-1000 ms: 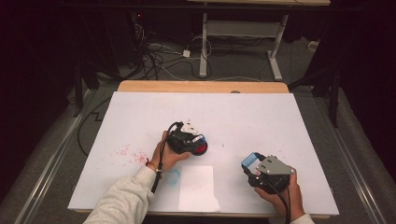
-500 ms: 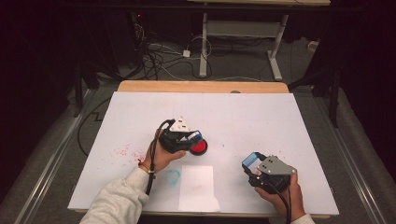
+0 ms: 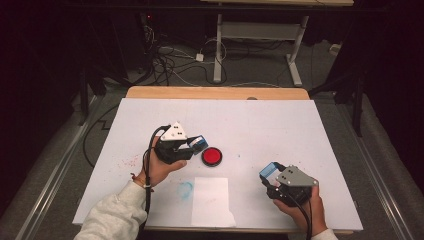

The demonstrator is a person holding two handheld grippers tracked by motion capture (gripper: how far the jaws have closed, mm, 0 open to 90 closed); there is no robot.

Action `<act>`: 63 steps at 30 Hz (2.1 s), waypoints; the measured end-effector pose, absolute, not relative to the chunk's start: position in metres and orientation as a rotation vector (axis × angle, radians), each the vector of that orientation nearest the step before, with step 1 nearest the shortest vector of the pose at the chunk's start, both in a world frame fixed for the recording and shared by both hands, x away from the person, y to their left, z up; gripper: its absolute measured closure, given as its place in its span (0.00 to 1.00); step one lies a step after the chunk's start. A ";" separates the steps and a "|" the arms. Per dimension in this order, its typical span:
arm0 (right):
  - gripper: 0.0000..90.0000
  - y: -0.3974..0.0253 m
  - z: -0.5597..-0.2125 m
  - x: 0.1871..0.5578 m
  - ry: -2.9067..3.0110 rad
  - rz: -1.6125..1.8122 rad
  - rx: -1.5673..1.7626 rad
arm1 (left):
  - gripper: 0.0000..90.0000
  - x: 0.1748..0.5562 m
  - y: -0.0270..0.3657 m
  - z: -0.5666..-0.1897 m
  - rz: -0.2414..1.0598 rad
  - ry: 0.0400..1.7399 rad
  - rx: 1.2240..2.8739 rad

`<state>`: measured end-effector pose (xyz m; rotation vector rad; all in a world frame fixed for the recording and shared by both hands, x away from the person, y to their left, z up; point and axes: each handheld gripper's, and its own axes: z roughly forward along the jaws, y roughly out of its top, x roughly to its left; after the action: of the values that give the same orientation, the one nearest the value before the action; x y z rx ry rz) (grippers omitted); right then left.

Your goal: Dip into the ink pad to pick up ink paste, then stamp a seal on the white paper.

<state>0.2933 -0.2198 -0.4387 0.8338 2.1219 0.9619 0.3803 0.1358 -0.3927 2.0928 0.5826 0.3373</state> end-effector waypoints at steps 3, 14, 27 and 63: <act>0.45 -0.219 -0.439 0.294 2.122 0.962 0.835 | 0.75 0.376 0.141 -0.389 0.344 0.574 2.084; 0.45 -0.218 -0.440 0.296 2.127 0.958 0.835 | 0.75 0.367 0.161 -0.383 0.355 0.575 2.058; 0.45 -0.218 -0.440 0.296 2.128 0.953 0.838 | 0.75 0.358 0.176 -0.379 0.365 0.566 2.050; 0.45 -0.217 -0.440 0.290 2.135 0.955 0.817 | 0.75 0.316 0.134 -0.390 0.257 0.300 2.177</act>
<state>0.2903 -0.2166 -0.4398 0.8172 2.1347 0.9553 0.3163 0.1343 -0.3896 2.1774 0.2997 0.2570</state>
